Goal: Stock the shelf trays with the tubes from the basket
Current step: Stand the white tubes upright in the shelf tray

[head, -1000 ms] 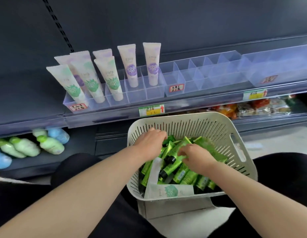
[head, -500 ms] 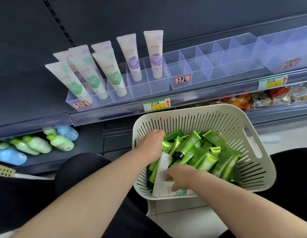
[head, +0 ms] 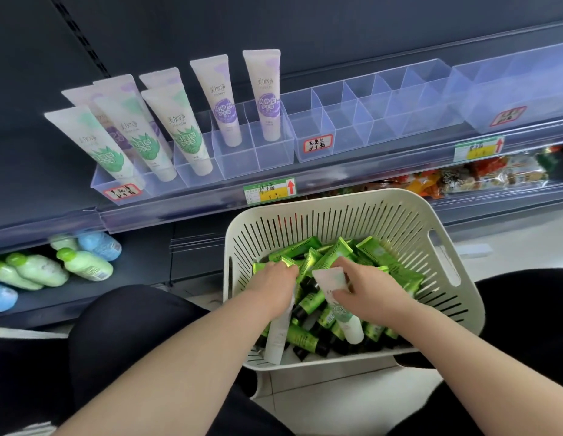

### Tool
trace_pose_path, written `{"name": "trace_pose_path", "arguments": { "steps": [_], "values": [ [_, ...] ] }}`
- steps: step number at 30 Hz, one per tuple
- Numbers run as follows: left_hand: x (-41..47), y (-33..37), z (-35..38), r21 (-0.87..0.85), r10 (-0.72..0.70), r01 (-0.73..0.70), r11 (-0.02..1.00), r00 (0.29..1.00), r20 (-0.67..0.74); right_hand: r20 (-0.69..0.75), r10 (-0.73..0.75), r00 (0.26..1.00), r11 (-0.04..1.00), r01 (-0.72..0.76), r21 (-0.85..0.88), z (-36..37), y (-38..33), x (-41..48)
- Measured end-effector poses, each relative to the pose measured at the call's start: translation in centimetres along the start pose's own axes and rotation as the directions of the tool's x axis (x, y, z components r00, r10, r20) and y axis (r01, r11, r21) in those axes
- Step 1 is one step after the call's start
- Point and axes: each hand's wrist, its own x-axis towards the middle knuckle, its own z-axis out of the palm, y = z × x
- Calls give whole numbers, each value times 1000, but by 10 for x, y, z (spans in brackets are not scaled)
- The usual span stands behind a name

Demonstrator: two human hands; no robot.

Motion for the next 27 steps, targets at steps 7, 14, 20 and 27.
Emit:
{"name": "trace_pose_path", "arguments": {
  "steps": [7,14,20,27],
  "values": [
    [-1,-6,-6,203,97,-112,973,992,81,-242,-38,970,999,37,-9,-3,2,-2],
    [5,-4,-14,266,159,-154,952,987,1,-265,-26,964,999,33,23,2,-2,-2],
    [3,-6,-27,-63,83,-71,995,973,216,-300,-8,954,998,28,61,-5,-5,-3],
    [-18,-12,-87,14,111,-110,994,987,-112,-386,-69,920,997,79,10,-46,-29,9]
  ]
}}
